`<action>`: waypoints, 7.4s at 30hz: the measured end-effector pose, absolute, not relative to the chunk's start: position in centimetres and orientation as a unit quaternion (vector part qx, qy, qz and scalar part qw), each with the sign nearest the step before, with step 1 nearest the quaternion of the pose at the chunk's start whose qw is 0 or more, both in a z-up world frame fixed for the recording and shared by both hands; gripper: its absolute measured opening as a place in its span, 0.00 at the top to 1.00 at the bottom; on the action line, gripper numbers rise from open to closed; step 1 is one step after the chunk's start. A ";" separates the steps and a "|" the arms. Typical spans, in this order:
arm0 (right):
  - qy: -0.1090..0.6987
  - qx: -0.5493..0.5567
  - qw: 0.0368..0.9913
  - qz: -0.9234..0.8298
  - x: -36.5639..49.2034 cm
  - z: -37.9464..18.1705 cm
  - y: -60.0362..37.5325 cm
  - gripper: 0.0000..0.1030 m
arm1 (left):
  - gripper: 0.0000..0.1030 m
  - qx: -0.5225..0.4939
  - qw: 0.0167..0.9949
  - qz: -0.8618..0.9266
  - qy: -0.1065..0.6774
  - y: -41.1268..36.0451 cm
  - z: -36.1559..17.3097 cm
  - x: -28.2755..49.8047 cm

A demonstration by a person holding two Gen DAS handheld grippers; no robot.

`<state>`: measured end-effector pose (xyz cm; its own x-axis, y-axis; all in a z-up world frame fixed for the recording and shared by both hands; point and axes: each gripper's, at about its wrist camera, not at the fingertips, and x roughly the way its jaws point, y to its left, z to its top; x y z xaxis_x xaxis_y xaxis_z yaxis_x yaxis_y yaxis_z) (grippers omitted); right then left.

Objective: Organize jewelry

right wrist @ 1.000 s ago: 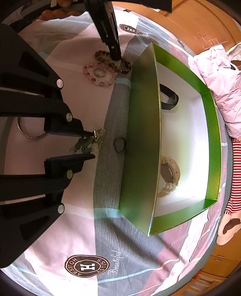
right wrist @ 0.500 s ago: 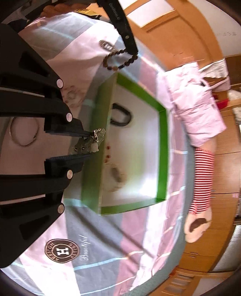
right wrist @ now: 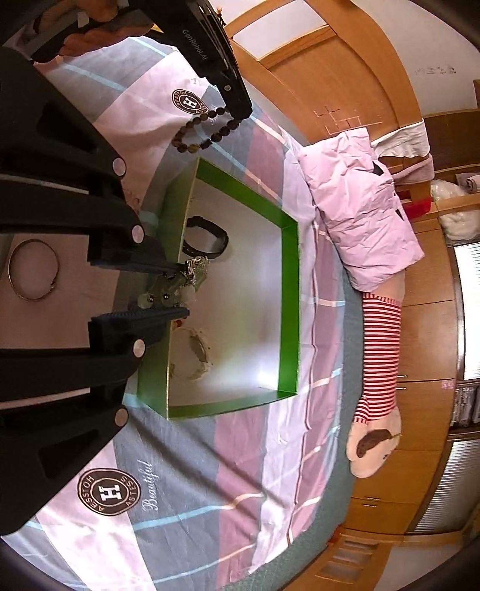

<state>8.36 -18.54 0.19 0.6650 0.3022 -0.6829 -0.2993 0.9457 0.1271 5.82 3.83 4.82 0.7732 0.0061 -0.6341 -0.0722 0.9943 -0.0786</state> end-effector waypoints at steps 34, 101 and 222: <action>0.350 0.030 0.925 0.148 10.8 2.3 -18.4 0.83 | 0.92 -0.026 0.946 0.023 0.323 2.3 5.8 8.3; 0.551 -0.047 0.817 0.161 7.8 -8.5 -17.5 0.56 | 0.52 -0.027 0.799 -0.019 0.601 3.0 -8.5 10.8; 0.547 -0.131 0.792 0.236 5.4 -11.4 -11.8 0.98 | 0.93 -0.105 0.802 -0.074 0.583 3.0 -8.5 11.6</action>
<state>5.36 -11.77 -11.40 0.2897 0.2307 -0.9289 -0.5168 0.8546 0.0511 11.56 3.02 -8.55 0.3092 -0.2403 -0.9201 -0.0043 0.9672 -0.2540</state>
